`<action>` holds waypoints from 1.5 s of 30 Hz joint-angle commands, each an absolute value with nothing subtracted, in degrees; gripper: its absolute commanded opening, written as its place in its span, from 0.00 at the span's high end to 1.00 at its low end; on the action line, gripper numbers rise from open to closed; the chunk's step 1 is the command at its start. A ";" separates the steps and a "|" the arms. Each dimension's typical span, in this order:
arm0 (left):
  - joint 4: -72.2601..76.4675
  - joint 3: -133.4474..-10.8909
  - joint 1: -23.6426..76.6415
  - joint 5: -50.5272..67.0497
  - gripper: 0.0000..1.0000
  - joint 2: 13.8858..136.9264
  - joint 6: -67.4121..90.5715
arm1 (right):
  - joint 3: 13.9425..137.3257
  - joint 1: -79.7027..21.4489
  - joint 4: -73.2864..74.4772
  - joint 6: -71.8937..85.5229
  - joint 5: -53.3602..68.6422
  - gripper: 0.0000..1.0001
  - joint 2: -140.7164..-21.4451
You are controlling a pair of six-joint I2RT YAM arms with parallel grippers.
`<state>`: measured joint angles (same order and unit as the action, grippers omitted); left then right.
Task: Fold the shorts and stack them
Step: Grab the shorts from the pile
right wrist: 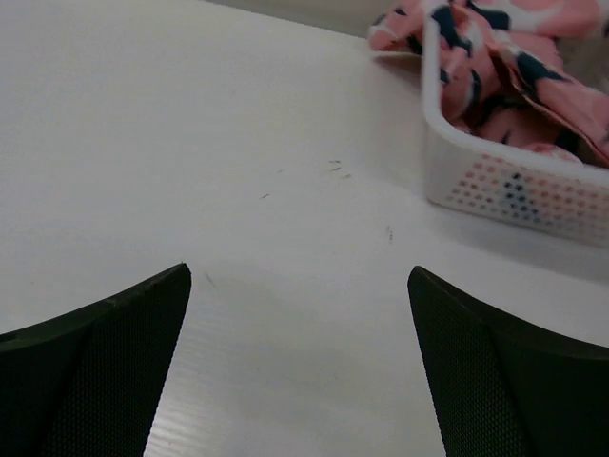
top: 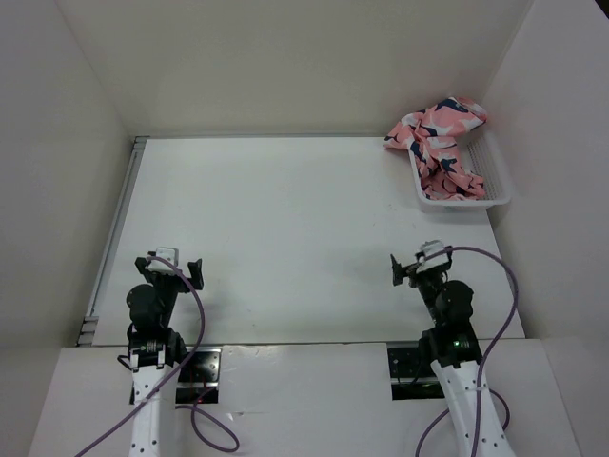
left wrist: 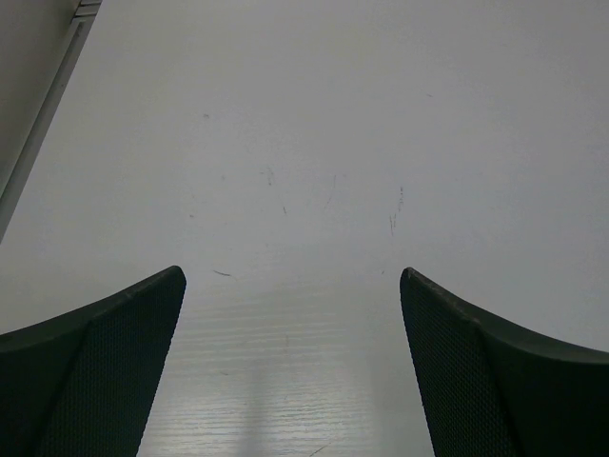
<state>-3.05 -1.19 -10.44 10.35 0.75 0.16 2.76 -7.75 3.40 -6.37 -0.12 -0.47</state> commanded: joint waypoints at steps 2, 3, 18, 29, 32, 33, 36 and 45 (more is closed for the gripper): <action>-1.58 -0.26 -10.37 10.99 0.00 -1.58 0.00 | 7.99 -8.09 12.68 -79.16 34.38 0.01 0.62; -1.58 -0.26 -10.37 10.99 0.00 -1.58 0.00 | 7.48 -8.09 21.27 -95.46 33.15 0.01 0.62; 0.85 -0.79 -9.50 65.56 0.00 -1.58 0.00 | 7.37 -8.61 -11.85 -89.24 43.26 0.02 -2.18; 0.30 -51.43 5.80 33.15 0.00 70.16 0.00 | 72.73 2.18 8.32 -32.29 3.06 0.00 -86.18; -4.64 -62.64 7.29 33.83 0.00 85.14 0.00 | 90.31 7.72 18.35 -25.85 3.60 0.00 -103.15; -6.83 -68.06 8.16 34.53 0.00 89.08 0.00 | 97.23 8.87 21.85 -24.71 3.60 0.00 -106.32; -14.84 -76.17 10.37 35.67 0.00 97.60 0.00 | 102.12 10.37 23.99 -26.71 4.13 0.00 -112.76; -11.17 -81.91 13.71 36.11 0.00 104.85 0.00 | 94.57 10.90 14.86 -24.35 -7.64 0.00 -115.22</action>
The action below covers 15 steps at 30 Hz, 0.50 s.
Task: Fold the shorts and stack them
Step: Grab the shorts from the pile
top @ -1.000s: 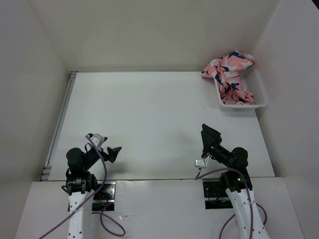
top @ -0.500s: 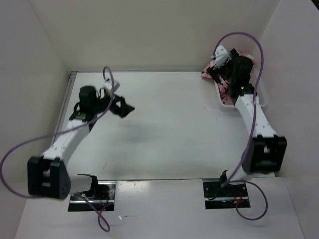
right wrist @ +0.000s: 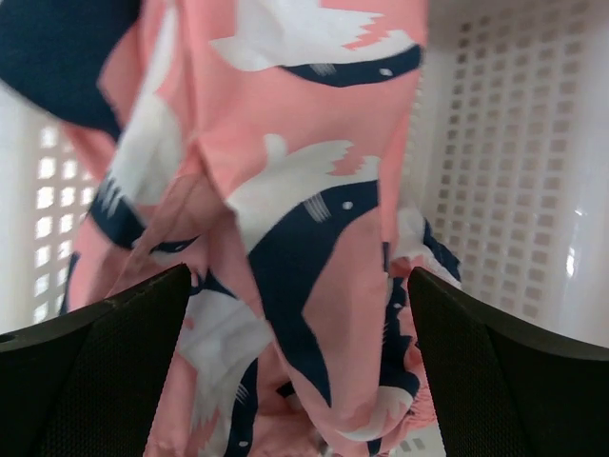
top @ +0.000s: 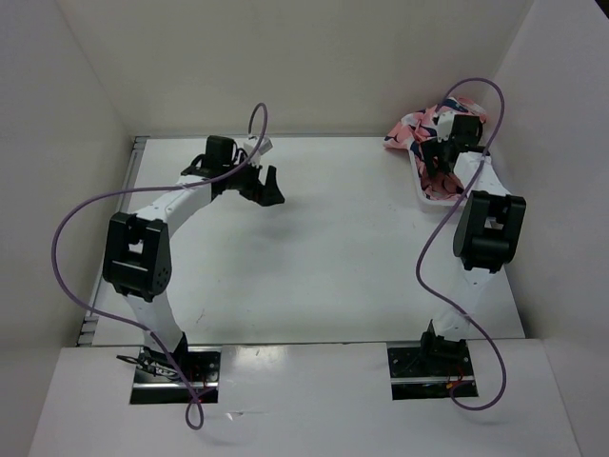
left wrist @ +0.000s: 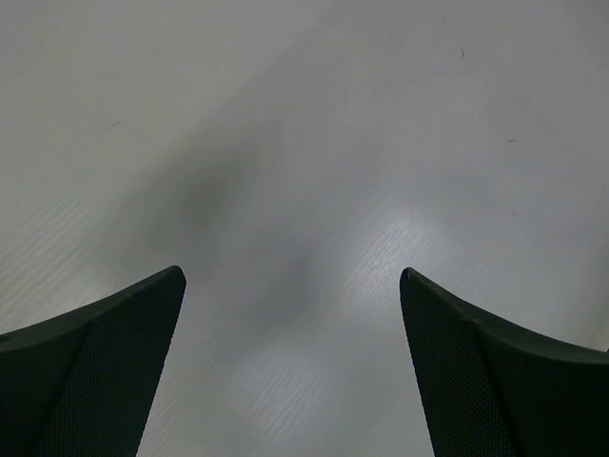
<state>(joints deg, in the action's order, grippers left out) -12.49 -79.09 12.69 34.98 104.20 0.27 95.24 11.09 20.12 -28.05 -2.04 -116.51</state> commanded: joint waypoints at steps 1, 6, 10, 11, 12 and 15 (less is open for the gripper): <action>-10.03 -82.52 13.71 37.25 0.00 104.85 0.00 | 94.57 10.90 13.72 -23.65 -9.91 0.00 -115.22; -10.02 -82.53 15.12 44.03 0.00 104.85 0.00 | 93.87 10.90 12.57 -26.54 -12.03 0.00 -118.39; -8.27 -81.22 15.12 38.42 0.00 103.37 0.00 | 93.77 11.43 12.21 -27.16 -12.74 0.22 -119.97; -8.26 -80.69 15.12 37.54 0.00 102.58 0.00 | 94.48 11.43 12.22 -27.16 -11.61 0.38 -119.97; -8.26 -80.68 15.12 37.01 0.00 102.57 0.00 | 94.48 11.43 12.83 -27.16 -11.60 0.45 -119.97; -8.26 -78.76 15.12 37.00 0.00 100.99 0.00 | 94.48 10.90 12.83 -27.16 -10.55 0.53 -119.97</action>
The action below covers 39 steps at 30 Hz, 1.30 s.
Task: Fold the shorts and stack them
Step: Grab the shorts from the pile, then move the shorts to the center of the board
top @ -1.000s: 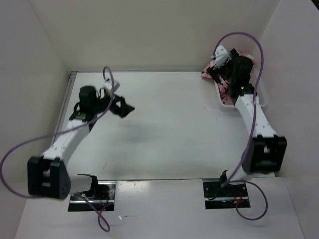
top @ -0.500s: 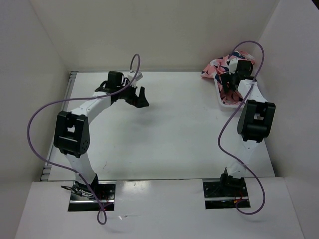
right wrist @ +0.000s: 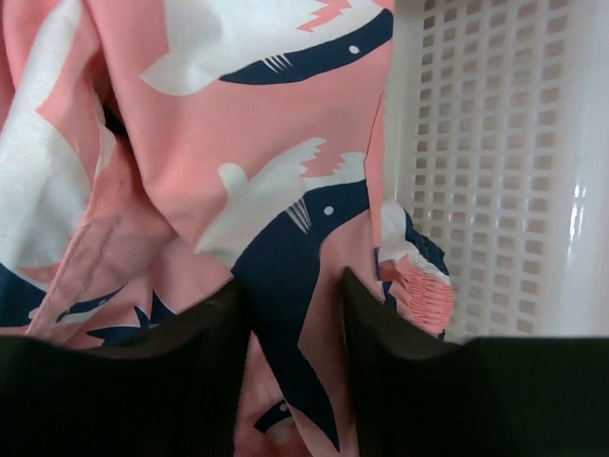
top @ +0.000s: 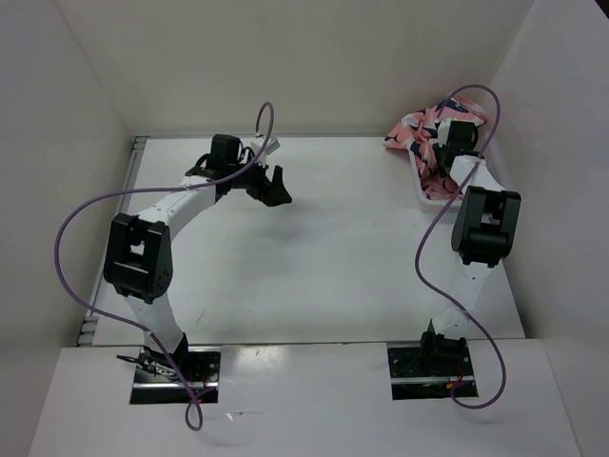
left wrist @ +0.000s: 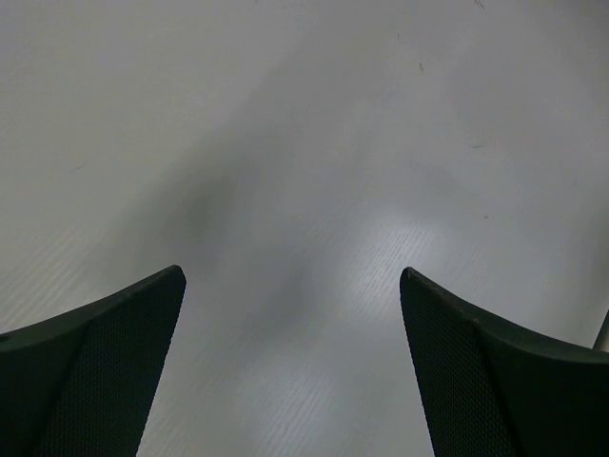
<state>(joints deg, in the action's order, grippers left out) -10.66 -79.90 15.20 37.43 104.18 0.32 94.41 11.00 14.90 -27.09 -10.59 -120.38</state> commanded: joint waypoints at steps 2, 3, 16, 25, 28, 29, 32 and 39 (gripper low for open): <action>-7.73 -76.21 15.12 37.00 0.00 98.71 0.00 | 93.17 10.90 12.83 -27.77 -11.77 0.63 -119.97; -7.21 -75.42 15.12 37.00 0.00 97.92 0.00 | 93.16 10.90 12.05 -28.38 -11.78 0.76 -119.97; -1.59 -62.25 15.12 20.24 0.00 80.70 0.00 | 109.30 7.83 10.11 -25.40 -14.86 1.00 -106.71; 4.39 -45.97 8.97 9.84 0.00 59.78 0.00 | 128.13 -14.45 15.37 -27.42 -12.23 1.00 -97.56; 6.41 -44.48 5.03 9.84 0.00 54.86 0.00 | 135.16 -20.99 21.52 -26.81 -6.88 1.00 -98.25; 6.42 -43.95 3.97 9.84 0.00 52.76 0.00 | 139.87 -23.35 23.19 -24.28 -0.94 1.00 -98.87; 6.42 -43.95 -0.08 10.55 0.00 49.32 0.00 | 147.81 -23.38 28.99 -15.34 12.25 1.00 -102.38; 6.42 -43.95 -6.77 12.12 0.00 46.14 0.00 | 150.30 -23.38 30.76 -6.16 24.69 1.00 -104.76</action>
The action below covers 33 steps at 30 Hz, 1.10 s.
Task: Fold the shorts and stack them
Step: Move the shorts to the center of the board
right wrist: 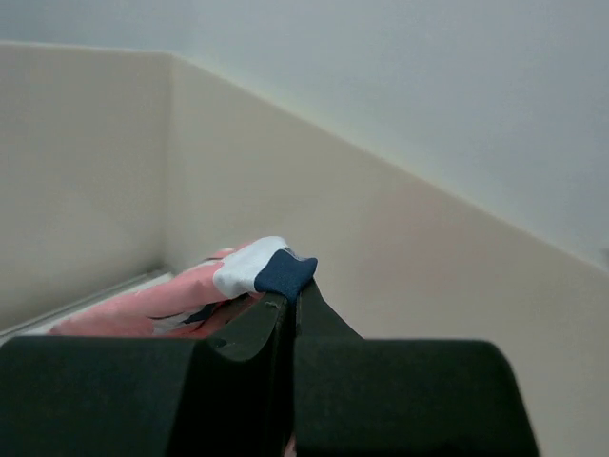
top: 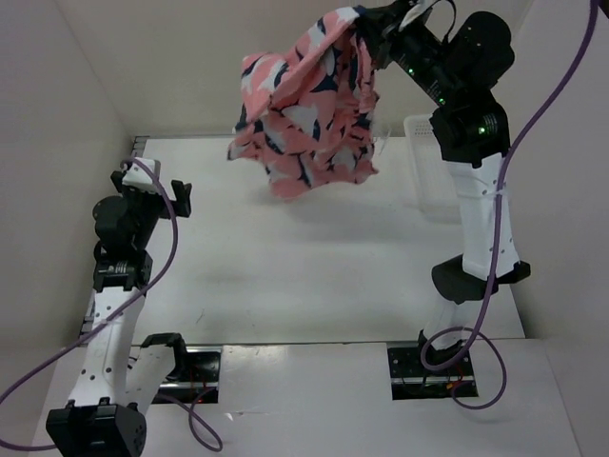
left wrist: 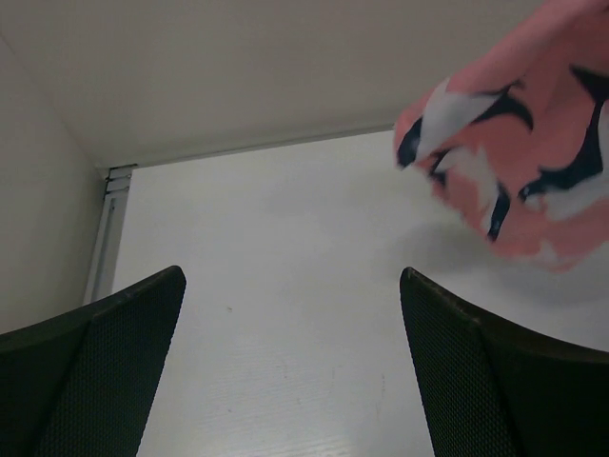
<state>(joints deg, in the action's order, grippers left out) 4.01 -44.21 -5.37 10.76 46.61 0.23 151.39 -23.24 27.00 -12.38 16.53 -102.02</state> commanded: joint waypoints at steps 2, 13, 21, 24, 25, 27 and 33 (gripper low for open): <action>7.12 -44.47 -8.26 12.13 0.00 46.66 0.00 | 146.89 -23.38 30.76 -4.75 23.39 1.00 -104.77; 7.83 -47.62 -8.26 15.64 0.00 60.61 0.00 | 142.54 -23.38 28.91 -2.11 -7.44 0.01 -128.52; -16.51 -50.82 -4.75 20.74 0.00 63.20 0.00 | 126.78 -22.85 32.16 -4.39 -2.92 0.01 -118.50; -19.07 -44.33 -4.13 16.90 0.00 59.69 0.00 | 102.23 -22.85 32.70 -7.46 6.74 0.01 -106.55; -19.07 -42.56 -3.61 15.66 0.00 59.68 0.00 | 97.26 -22.85 32.09 -8.08 8.51 0.01 -103.91; -19.59 -38.96 -3.08 13.29 0.00 59.67 0.00 | 81.50 -22.85 29.81 -8.09 11.24 0.01 -96.88; -24.07 -35.96 -1.32 7.57 0.00 63.19 0.00 | 67.68 -22.85 20.42 -5.10 9.41 0.01 -96.76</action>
<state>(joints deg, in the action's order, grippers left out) -22.00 -36.88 -2.35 11.44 62.37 0.21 72.47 -23.09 28.08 -6.83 9.26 -93.47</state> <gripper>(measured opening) 1.001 0.987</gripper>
